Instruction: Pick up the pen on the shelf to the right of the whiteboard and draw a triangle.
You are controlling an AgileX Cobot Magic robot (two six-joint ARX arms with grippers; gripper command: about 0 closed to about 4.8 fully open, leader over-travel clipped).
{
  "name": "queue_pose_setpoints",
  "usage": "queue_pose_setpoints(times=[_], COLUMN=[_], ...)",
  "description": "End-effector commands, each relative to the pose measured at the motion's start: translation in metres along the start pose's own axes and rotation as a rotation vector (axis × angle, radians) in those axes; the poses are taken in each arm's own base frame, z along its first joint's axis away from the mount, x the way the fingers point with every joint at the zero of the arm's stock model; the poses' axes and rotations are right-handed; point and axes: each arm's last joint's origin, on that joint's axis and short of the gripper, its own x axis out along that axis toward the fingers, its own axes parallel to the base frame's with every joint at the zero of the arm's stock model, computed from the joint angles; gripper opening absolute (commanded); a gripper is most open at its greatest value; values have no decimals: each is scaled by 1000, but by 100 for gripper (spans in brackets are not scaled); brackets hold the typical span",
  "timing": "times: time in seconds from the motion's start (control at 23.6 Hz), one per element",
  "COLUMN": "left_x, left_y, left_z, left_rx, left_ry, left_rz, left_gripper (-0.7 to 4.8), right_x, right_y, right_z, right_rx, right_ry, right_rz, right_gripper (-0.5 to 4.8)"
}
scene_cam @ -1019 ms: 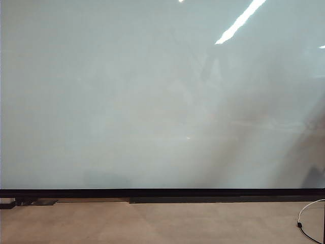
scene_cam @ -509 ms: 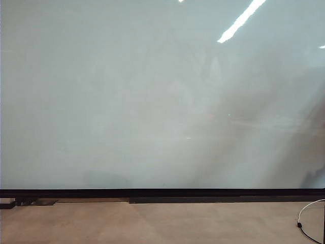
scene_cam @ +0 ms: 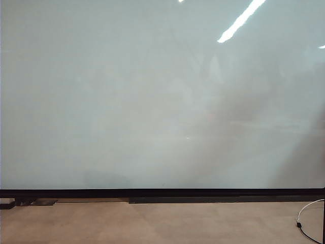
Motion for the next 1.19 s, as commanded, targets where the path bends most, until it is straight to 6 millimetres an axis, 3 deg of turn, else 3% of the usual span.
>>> queue_pose_setpoints(times=[0.04, 0.34, 0.51, 0.76, 0.98, 1.19], left_x=[0, 0, 0, 0, 0, 0], left_y=[0, 0, 0, 0, 0, 0], left_z=[2, 2, 2, 2, 2, 2], left_rx=[1, 1, 1, 1, 1, 1], left_ry=[-10, -9, -9, -9, -9, -9], left_rz=[0, 1, 0, 0, 0, 0], left_gripper=[-5, -5, -5, -5, -5, -5], right_x=[-12, -76, -102, -118, -120, -115], right_y=[11, 60, 94, 159, 191, 240], right_z=[17, 77, 97, 120, 125, 121], right_rx=[-26, -83, 58, 82, 156, 183], right_ry=[-44, -190, -184, -202, -223, -208], right_rz=[-31, -187, -120, 173, 332, 490], right_gripper=[-2, -2, -2, -2, -3, -2])
